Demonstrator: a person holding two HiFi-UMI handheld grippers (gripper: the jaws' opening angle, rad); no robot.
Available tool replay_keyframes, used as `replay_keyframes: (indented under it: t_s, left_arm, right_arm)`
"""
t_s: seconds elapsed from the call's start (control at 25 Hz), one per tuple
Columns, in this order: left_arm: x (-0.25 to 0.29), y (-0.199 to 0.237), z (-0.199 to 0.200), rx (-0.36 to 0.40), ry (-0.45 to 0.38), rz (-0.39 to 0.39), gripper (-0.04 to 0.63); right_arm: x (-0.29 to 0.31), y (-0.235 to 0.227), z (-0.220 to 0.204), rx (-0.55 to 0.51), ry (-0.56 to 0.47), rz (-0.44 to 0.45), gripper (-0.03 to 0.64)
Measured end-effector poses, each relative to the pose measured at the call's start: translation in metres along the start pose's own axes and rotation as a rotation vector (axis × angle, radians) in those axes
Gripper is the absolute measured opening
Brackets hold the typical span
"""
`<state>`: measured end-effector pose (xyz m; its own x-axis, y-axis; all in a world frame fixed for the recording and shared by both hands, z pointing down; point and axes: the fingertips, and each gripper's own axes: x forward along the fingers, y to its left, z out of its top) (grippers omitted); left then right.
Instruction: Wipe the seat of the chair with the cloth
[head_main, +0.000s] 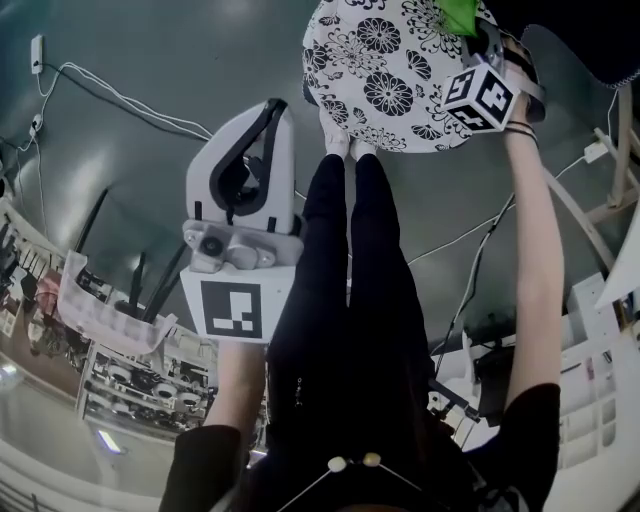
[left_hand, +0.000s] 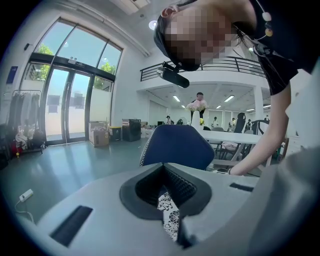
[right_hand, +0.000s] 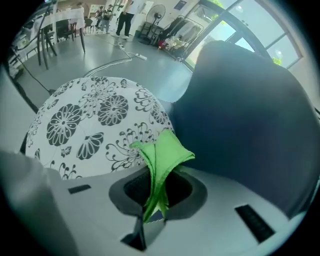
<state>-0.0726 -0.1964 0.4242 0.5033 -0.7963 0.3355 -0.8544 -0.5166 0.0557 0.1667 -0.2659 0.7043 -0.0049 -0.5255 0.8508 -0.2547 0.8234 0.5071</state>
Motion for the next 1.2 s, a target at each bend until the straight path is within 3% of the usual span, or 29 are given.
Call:
replay_keyframes:
  t_s: [0.24,0.52,0.96,1.04,1.2]
  left_arm:
    - [0.003,-0.004,-0.001,0.001,0.003,-0.013,0.005]
    - [0.004,-0.012,-0.003,-0.006,0.004,-0.023,0.005]
    - [-0.005,-0.029,0.0,0.0,-0.006,-0.039,0.005]
    - [-0.009,-0.032,0.003,0.003,-0.01,-0.036,0.005]
    - [-0.023,-0.037,0.019,0.02,-0.018,-0.03,0.005]
  right_arm:
    - [-0.03,0.084,-0.007,-0.053,-0.019,0.097,0.052]
    - [-0.066,0.162,-0.013,-0.029,-0.015,0.185,0.052]
    - [-0.106,0.222,-0.033,-0.034,-0.02,0.269,0.052]
    - [-0.118,0.22,-0.033,0.059,-0.024,0.265,0.052]
    - [-0.164,0.179,-0.024,0.466,-0.06,0.192,0.052]
